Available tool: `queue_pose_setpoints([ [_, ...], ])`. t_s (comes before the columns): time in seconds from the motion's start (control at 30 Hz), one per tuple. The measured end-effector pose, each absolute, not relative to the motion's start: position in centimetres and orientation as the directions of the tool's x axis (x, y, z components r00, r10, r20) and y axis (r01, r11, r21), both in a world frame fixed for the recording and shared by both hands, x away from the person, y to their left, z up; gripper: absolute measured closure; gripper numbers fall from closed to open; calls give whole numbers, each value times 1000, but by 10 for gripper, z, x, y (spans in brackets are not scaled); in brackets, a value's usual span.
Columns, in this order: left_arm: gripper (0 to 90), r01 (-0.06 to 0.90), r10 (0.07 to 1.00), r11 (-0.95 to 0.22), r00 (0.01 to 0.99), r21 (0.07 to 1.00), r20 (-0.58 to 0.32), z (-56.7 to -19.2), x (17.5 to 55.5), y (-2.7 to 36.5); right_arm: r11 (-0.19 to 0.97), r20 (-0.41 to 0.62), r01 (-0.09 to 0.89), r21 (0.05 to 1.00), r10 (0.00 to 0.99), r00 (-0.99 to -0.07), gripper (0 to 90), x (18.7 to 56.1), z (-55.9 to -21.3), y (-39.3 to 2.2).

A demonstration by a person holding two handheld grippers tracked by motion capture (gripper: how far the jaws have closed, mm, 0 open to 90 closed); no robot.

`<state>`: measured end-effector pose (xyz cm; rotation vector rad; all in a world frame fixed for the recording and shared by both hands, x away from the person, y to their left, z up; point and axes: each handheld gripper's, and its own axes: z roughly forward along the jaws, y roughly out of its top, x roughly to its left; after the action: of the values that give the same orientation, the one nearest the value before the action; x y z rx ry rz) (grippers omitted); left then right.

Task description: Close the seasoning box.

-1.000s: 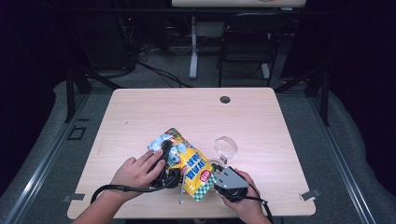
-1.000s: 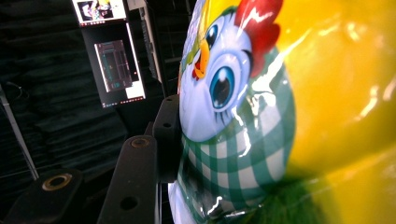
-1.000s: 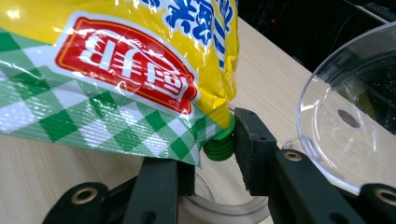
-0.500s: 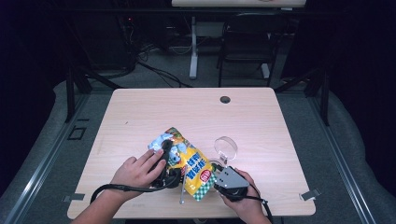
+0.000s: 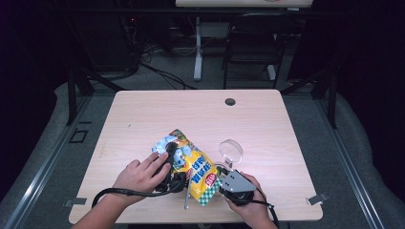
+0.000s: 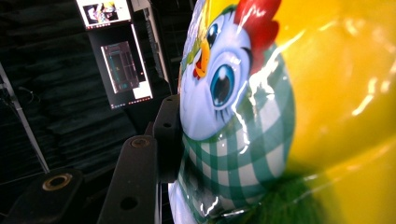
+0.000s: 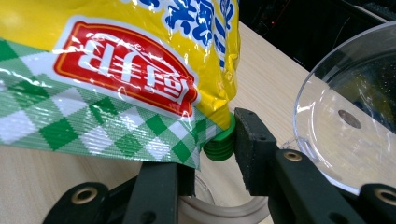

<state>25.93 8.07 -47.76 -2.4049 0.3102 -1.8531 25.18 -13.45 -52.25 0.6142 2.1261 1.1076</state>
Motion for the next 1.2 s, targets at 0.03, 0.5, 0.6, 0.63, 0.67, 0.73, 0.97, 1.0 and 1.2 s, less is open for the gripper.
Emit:
queue_pose_setpoints([
  [0.03, 623, -106, -216, -975, 243, -196, 946, -477, 259, 81, 532, -332, 104, 840, 658, -676, 704, 252, -523, -135],
  [0.5, 623, -109, -231, -972, 237, -210, 944, -476, 258, 79, 522, -322, 107, 846, 662, -677, 705, 252, -523, -135],
  [0.6, 623, -110, -234, -971, 234, -214, 943, -475, 257, 79, 519, -318, 111, 847, 664, -677, 705, 252, -523, -136],
  [0.63, 623, -110, -238, -970, 232, -217, 943, -475, 257, 78, 518, -316, 112, 848, 663, -679, 705, 253, -523, -137],
  [0.67, 623, -112, -240, -969, 230, -220, 943, -475, 257, 78, 514, -310, 115, 850, 664, -681, 705, 253, -523, -137],
  [0.73, 623, -112, -253, -966, 226, -232, 941, -474, 257, 78, 509, -305, 115, 853, 665, -682, 705, 253, -523, -137],
  [0.97, 623, -113, -262, -964, 220, -242, 940, -472, 255, 77, 507, -304, 114, 854, 666, -681, 705, 253, -523, -137],
  [1.0, 623, -114, -264, -963, 218, -245, 939, -472, 255, 76, 507, -304, 114, 854, 666, -681, 705, 253, -523, -137],
  [1.2, 624, -122, -283, -957, 216, -262, 934, -469, 255, 75, 498, -293, 119, 859, 669, -683, 705, 253, -523, -138],
])
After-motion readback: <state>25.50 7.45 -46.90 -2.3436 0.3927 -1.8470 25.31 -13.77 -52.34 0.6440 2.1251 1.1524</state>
